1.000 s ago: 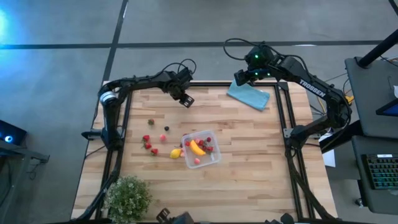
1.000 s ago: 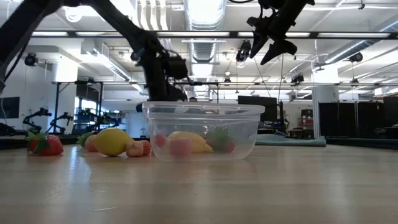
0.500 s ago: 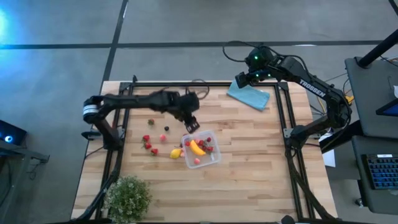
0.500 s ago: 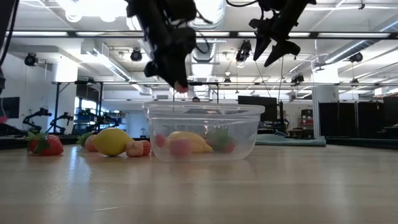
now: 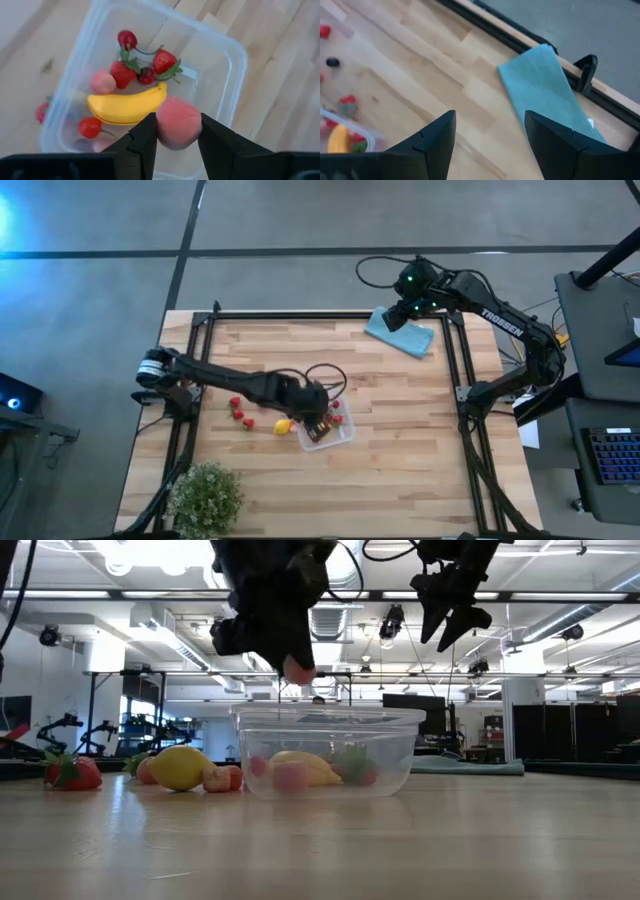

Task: Pick and placing Produce into tupperware
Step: Put the pink peach into the transparent bin, then put the red strawberry into the transparent bin

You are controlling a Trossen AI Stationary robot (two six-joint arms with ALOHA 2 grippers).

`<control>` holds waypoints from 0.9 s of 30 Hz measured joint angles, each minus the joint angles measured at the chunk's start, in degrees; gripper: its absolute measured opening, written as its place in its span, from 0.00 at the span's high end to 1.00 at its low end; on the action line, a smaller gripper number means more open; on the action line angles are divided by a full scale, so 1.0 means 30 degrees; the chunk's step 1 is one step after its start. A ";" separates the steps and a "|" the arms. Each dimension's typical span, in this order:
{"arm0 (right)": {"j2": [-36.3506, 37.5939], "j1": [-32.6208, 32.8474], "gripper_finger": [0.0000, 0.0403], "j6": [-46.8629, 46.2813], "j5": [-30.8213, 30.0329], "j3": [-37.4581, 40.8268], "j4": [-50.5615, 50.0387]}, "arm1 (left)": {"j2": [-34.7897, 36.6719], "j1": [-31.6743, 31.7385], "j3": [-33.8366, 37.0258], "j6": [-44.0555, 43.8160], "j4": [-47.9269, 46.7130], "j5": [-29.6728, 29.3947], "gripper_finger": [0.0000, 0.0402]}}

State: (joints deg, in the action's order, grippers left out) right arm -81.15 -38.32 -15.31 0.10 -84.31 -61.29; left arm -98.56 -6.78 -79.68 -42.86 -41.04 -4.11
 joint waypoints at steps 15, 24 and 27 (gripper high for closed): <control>0.0054 0.0660 0.43 0.0334 -0.0066 0.0000 -0.0184 | -0.0533 -0.0614 -0.0402 -0.2107 -0.1120 -0.0669 0.39; 0.0059 0.0645 0.43 0.0465 -0.0073 0.0000 -0.0076 | 0.0622 -0.0563 -0.0154 0.0599 -0.6899 -0.1329 0.39; 0.0059 0.0645 0.43 0.0399 -0.0073 0.0000 -0.0061 | 0.0742 -0.0569 0.0097 0.2927 -0.7071 -0.1324 0.45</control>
State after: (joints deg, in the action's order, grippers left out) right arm -80.97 -36.38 -14.11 -0.12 -84.31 -61.47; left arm -96.33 -8.49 -79.39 -34.08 -62.26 -8.08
